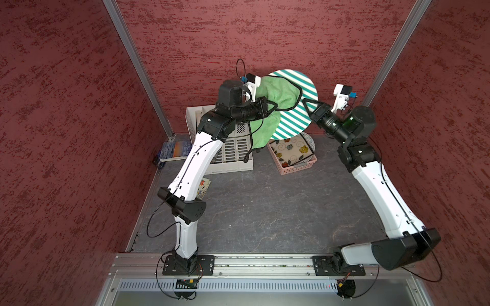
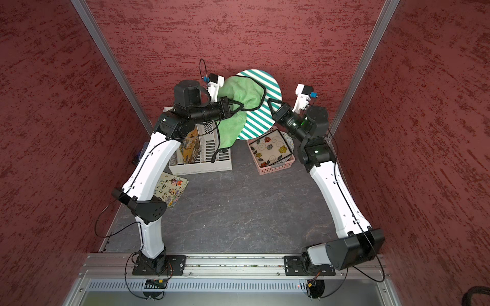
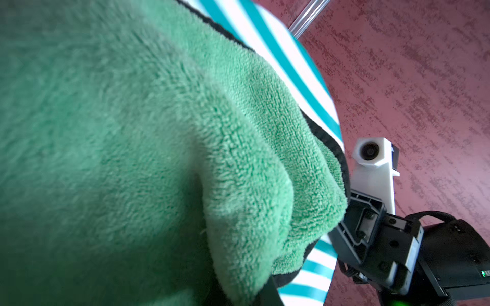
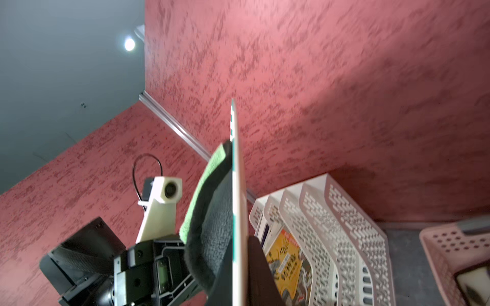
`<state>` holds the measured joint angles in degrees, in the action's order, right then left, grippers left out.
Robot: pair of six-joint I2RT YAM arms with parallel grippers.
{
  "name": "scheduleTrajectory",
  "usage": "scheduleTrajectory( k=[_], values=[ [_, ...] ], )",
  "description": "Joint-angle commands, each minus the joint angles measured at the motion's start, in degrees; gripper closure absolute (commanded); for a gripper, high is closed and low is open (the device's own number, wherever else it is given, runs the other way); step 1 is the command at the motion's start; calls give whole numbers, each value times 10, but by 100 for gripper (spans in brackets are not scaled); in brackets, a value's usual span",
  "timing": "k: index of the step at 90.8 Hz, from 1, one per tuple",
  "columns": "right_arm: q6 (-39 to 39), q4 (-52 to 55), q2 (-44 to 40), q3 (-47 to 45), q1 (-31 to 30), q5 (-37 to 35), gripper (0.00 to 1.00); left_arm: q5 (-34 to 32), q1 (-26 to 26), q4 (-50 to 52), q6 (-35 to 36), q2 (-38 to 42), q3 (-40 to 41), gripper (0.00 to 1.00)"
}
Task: Wipe the wet plate dry
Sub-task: Wipe the plate with towel.
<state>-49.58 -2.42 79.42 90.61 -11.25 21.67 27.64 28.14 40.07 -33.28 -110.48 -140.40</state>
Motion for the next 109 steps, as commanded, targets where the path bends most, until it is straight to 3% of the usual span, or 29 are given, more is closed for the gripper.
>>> scheduleTrajectory(
  k=[1, 13, 20, 32, 40, 50, 64, 90, 109],
  values=[
    [-23, -70, -54, 25, 43, -79, 100, 59, -41, -95, -91, 41, 67, 100],
    [-126, -120, -80, -18, 92, -88, 100, 125, -77, -309, -217, 100, 180, 100],
    [-210, -204, -81, -53, 99, -63, 100, 157, -81, -412, -275, 100, 204, 100],
    [-396, -370, -55, -112, 97, -16, 100, 203, -68, -596, -394, 44, 152, 100],
    [-469, -459, -38, -149, 90, -8, 100, 211, -57, -638, -452, -16, 65, 100],
    [-487, -484, -28, -179, 80, 14, 100, 201, -43, -601, -454, -75, -41, 100],
    [-517, -549, 5, -177, 62, 55, 100, 167, -34, -618, -485, -129, -112, 100],
    [-501, -530, 37, -133, 6, 91, 100, 92, -2, -732, -570, -164, -119, 100],
    [-456, -485, 133, 4, 14, 61, 100, 89, 52, -750, -586, -177, -120, 100]
  ],
)
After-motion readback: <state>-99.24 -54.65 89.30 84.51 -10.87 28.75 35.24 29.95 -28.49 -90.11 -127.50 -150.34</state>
